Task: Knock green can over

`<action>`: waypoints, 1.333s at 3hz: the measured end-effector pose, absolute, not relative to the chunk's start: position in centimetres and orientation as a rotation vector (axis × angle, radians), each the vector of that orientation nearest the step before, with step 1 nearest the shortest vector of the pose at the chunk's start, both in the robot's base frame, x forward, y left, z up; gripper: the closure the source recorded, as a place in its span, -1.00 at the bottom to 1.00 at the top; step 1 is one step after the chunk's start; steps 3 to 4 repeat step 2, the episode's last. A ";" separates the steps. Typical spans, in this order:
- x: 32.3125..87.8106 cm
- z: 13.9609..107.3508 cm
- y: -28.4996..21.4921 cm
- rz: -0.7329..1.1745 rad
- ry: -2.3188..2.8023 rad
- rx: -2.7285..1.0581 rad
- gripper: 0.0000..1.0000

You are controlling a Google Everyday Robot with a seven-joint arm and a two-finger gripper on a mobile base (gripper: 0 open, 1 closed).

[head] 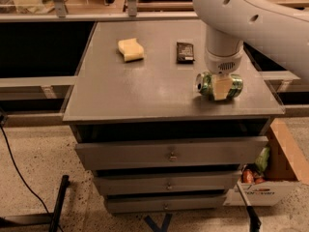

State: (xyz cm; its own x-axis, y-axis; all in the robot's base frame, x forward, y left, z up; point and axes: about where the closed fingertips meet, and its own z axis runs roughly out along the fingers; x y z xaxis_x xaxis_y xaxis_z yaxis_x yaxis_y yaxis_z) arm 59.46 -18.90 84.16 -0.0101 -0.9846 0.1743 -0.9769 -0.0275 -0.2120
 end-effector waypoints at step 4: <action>59.5 84.2 -19.0 -0.434 2.169 -2.187 -1.00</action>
Offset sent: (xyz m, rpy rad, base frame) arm 0.0002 -0.0005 0.0009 0.0000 -0.0041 -0.0002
